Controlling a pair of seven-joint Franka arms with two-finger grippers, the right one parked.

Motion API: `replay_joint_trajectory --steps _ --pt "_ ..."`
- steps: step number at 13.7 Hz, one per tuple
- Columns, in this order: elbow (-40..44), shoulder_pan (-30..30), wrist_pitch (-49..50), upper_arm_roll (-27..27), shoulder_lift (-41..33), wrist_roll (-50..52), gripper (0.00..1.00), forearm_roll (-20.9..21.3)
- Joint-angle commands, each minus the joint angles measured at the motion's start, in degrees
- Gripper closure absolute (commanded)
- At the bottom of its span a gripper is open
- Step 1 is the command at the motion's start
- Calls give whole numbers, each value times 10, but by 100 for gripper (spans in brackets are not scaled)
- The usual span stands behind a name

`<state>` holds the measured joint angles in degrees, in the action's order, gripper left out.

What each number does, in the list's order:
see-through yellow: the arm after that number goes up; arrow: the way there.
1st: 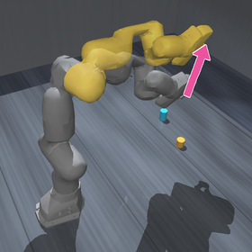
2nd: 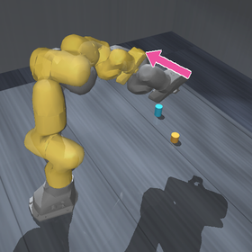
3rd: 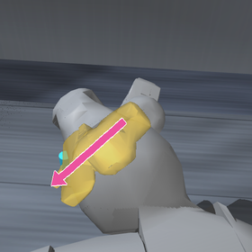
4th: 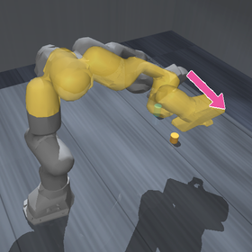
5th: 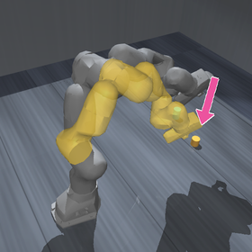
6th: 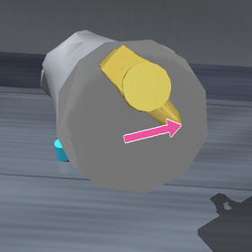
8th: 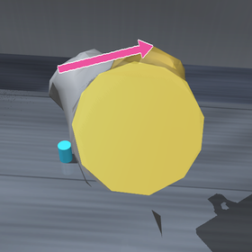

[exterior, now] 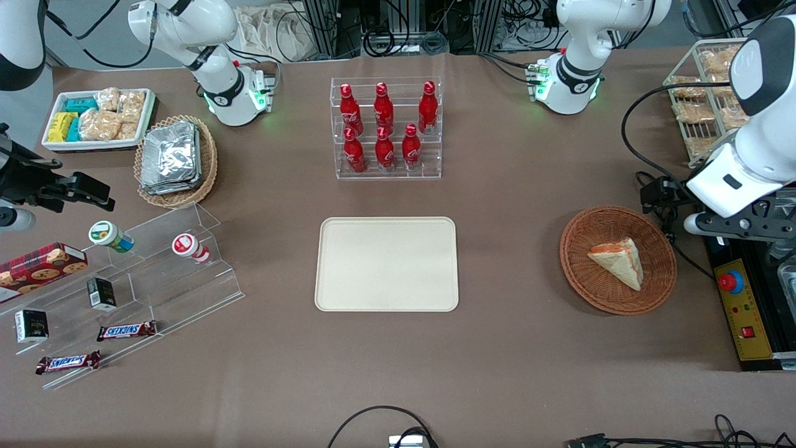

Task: Place sandwich from basket to tray
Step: 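Lower the open left gripper over the sandwich in the wicker basket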

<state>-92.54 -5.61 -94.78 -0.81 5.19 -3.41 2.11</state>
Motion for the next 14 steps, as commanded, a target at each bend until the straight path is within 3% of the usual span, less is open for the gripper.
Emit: replay_joint_trajectory --steps 1,6,14 --pt "22 4 14 3 10 -5 0 -11" --pt "10 4 27 2 19 20 0 -16" --pt "-211 59 -159 -9 -24 56 0 -20"
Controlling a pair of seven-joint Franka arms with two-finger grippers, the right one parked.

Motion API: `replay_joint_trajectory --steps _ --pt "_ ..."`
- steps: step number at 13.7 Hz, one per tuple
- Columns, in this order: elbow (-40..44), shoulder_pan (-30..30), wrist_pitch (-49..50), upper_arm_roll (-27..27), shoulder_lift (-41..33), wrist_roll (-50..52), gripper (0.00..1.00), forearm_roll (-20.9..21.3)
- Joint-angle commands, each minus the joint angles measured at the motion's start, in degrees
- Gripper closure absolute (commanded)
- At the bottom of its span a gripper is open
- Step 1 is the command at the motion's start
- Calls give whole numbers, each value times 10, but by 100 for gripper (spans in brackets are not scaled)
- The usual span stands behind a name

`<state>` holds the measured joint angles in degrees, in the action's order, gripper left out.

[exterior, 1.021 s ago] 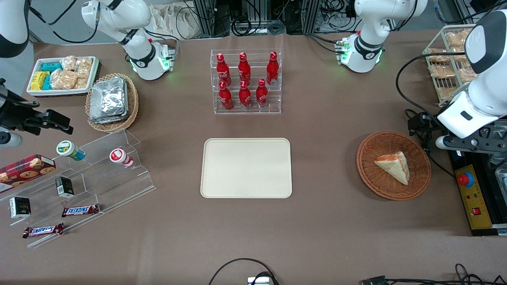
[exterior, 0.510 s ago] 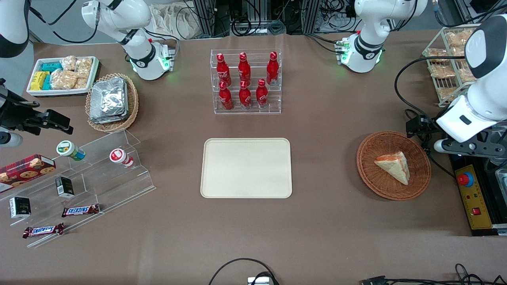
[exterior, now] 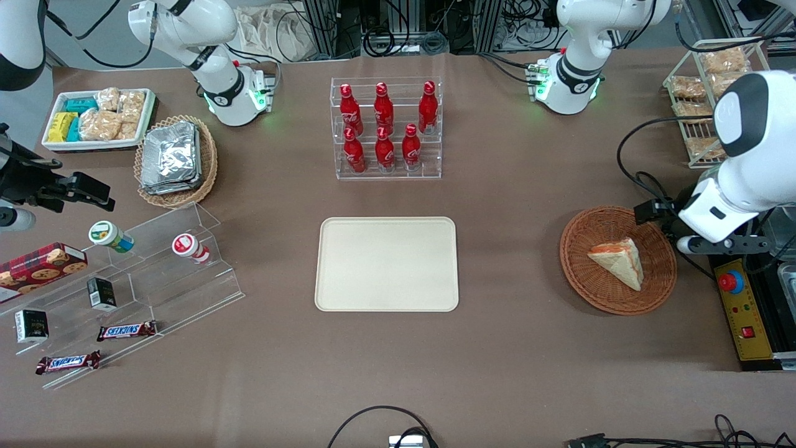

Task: Place sandwich from basket to tray
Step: 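Lower the open left gripper over the sandwich in the wicker basket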

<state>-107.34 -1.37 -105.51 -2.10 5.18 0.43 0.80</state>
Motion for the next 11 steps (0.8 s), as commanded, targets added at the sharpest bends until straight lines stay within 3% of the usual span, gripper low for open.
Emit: replay_joint_trajectory --steps 1,5,11 --pt "-86 16 -85 4 -20 32 0 -7" --pt "-172 16 -231 3 3 143 0 -5" --pt "-157 21 -262 -6 66 276 0 3"
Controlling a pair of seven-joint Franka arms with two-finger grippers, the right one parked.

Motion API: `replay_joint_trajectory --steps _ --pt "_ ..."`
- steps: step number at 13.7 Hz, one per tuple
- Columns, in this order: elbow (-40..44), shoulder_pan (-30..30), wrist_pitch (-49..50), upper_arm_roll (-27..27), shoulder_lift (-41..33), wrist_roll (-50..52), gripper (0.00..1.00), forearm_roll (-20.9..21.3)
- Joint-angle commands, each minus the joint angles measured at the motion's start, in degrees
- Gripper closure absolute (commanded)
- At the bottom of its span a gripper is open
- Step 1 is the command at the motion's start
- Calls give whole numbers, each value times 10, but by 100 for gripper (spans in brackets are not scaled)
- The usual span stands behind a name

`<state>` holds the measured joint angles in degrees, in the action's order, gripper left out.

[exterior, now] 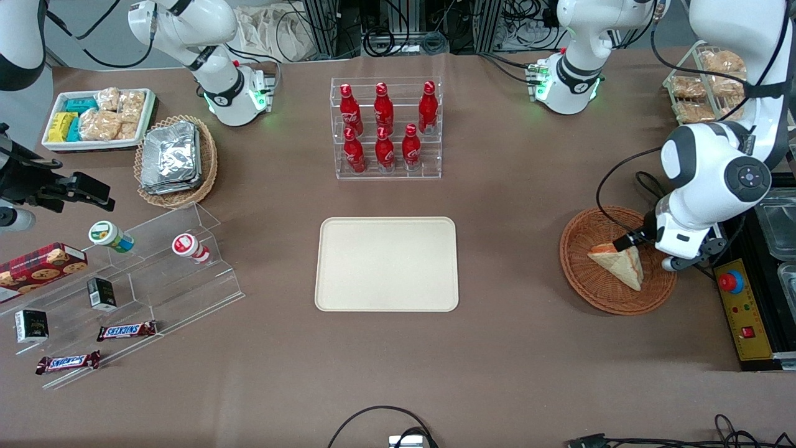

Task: Place sandwich from basket to tray
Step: 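Lower the open left gripper over the sandwich in the wicker basket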

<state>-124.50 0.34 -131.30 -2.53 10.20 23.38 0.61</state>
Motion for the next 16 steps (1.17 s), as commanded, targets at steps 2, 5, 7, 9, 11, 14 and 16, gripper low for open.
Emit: replay_joint_trajectory --steps 2,5,7,9,11,14,16 --pt "22 6 -4 -3 31 73 0 -3" --pt "17 13 -4 -3 38 83 0 -2" --pt "17 13 -12 -5 57 87 0 3" --pt "16 13 -19 -5 64 97 0 3" --pt "21 12 -31 -5 78 105 0 2" --pt "39 5 -48 -2 96 165 27 2" --pt "60 4 -41 0 101 192 78 2"
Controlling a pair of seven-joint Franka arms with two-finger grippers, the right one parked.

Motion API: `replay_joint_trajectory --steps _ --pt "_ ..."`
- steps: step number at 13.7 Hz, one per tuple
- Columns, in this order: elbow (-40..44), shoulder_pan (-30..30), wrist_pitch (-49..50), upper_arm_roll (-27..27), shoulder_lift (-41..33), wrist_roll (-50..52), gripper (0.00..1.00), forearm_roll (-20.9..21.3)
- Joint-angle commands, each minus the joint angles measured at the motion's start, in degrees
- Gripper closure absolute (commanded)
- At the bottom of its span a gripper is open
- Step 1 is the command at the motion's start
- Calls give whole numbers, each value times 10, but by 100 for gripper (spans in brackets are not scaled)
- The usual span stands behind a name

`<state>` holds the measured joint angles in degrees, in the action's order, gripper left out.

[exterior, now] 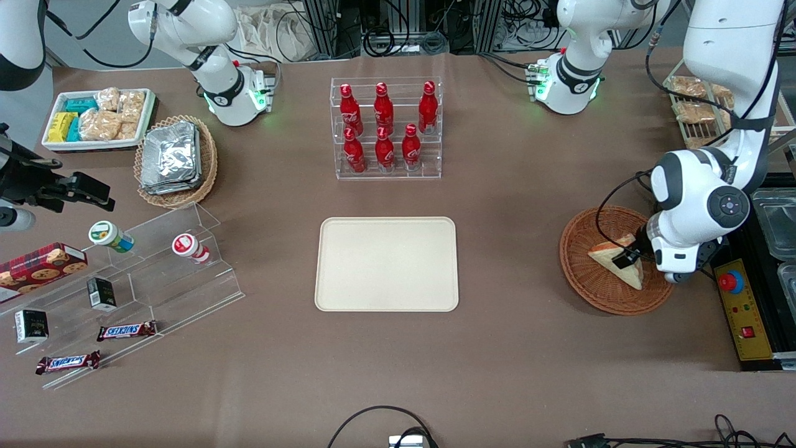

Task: Place sandwich from basket to tray
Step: 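Close the left gripper on the sandwich and lift it from the basket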

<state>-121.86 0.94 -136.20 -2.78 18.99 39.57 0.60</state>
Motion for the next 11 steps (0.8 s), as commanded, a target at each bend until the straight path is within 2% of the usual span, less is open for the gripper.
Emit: replay_joint_trajectory --steps 1,9,11 --pt "42 -5 13 2 12 27 100 3" --pt "233 -9 295 3 -3 -87 100 3" --pt "300 -9 395 28 -12 -120 100 -2"
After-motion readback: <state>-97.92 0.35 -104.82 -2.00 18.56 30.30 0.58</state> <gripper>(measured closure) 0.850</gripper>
